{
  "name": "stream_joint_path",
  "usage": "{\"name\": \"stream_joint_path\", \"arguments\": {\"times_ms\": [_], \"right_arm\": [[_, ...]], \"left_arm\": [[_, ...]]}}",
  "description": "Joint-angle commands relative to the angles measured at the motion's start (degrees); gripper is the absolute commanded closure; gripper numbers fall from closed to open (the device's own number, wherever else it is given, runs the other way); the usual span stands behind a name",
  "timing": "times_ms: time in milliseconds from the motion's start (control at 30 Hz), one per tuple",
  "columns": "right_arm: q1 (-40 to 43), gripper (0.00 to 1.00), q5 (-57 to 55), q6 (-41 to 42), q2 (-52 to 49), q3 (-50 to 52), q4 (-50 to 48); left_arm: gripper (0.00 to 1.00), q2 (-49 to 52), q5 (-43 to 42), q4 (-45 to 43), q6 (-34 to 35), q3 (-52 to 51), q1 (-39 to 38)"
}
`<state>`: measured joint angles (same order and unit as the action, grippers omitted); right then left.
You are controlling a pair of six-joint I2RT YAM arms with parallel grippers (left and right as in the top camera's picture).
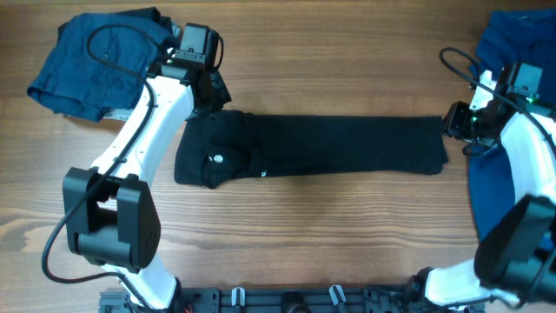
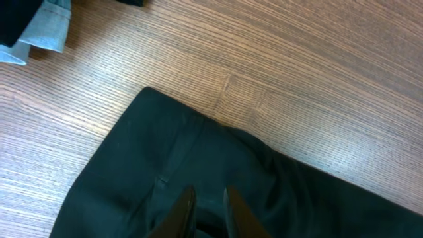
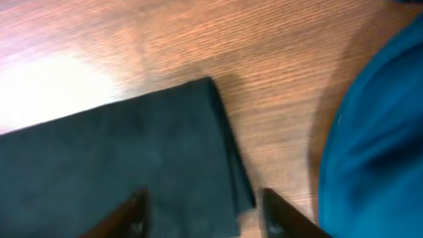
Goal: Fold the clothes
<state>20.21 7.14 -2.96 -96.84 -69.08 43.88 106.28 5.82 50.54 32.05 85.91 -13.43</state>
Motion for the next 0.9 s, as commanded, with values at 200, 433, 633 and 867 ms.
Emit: {"name": "stream_joint_path", "arguments": {"times_ms": [200,433,633,867], "right_arm": [[0.66,0.3,4.79,-10.56,-11.26,0.2,-8.57],[0.66,0.3,5.4,-12.37,-14.99,0.2,-9.16],[0.61,0.34,5.68,-13.62,-18.95,0.2,-8.37],[0.59,0.54,4.7,-15.08,-20.61,0.2,-8.44]], "left_arm": [[0.74,0.02,1.33,0.02,-0.28,0.46,0.07],[0.73,0.02,1.33,-0.22,-0.31,0.46,0.07],[0.73,0.02,1.33,-0.59,-0.31,0.46,0.07],[0.74,0.02,1.33,-0.72,-1.62,0.46,0.07]]}}
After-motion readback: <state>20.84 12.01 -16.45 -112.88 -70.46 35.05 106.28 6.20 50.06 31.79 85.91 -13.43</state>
